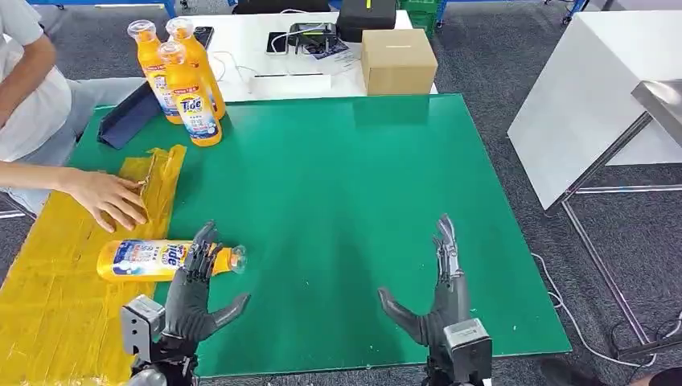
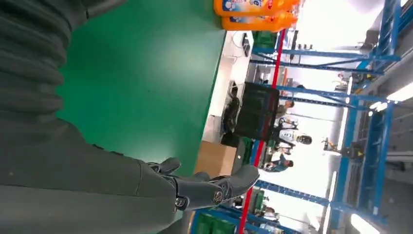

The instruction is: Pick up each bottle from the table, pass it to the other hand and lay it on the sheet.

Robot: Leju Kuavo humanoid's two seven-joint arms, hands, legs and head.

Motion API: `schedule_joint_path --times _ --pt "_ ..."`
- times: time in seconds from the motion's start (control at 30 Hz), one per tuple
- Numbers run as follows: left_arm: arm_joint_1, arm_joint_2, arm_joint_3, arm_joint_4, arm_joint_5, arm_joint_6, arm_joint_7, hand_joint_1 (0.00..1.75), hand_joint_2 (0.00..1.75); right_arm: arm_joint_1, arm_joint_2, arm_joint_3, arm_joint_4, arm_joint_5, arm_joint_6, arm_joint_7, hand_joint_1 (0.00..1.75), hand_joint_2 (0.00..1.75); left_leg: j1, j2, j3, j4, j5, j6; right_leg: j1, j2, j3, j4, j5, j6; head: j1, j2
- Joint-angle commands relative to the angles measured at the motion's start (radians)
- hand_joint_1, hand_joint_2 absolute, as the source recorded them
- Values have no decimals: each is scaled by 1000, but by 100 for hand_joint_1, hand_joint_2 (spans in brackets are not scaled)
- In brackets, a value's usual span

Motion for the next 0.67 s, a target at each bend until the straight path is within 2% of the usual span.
schedule_joint_path --times 0.03,0.67 --pt "-32 2 -38 8 -38 45 -12 0 175 9 -21 -15 -3 -6 -1 -8 0 175 0 -2 2 0 -1 0 1 -2 3 -1 -1 -1 0 0" --pt "-38 8 -54 31 -42 55 -15 0 175 -2 -28 -13 11 -15 16 3 0 175 0 0 3 -1 0 0 0 0 3 -1 -1 -1 0 0"
